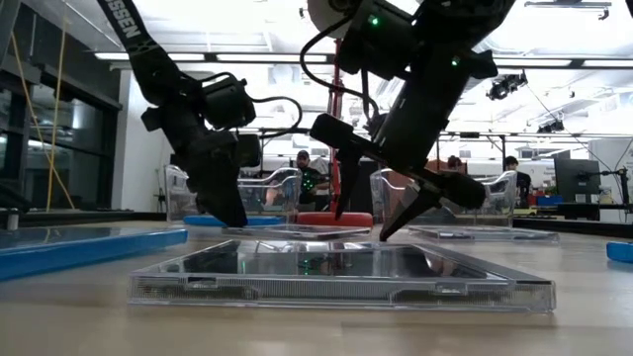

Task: Pick & place jewel cases by type
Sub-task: Put the left black cd case into the right transparent bin

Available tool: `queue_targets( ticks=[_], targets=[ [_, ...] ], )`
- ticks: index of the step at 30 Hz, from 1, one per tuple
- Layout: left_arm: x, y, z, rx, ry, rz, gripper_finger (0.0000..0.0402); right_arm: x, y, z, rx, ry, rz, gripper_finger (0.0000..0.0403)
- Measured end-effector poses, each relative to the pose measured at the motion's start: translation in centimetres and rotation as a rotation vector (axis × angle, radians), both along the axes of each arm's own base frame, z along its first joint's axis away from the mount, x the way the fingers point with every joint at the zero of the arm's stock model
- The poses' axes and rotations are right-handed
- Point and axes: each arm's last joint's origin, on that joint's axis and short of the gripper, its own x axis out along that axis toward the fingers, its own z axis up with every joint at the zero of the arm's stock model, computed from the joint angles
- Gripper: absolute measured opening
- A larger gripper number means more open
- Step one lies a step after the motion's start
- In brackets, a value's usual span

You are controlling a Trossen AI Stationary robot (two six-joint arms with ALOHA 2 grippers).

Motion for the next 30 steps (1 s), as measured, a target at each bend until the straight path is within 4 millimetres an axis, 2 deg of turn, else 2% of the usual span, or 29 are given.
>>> queue_targets(
  ticks=[7, 20, 30],
  targets=[
    [0.1, -0.1, 0.0, -0.035, -0.018, -0.005, 0.0120, 0.2, 0.0, 0.0, -0.004, -0.019, 0.003, 0.0252],
    [0.3, -0.2, 0.2, -0.083, -0.051, -0.015, 0.0120, 1.0, 0.1, -1.2, 0.006, -0.053, 0.008, 0.0252],
    [0.4, -0.5, 0.2, -0.085, -0.053, -0.028, 0.0120, 1.3, -0.7, -1.2, 0.013, -0.080, 0.020, 0.0252]
  ],
)
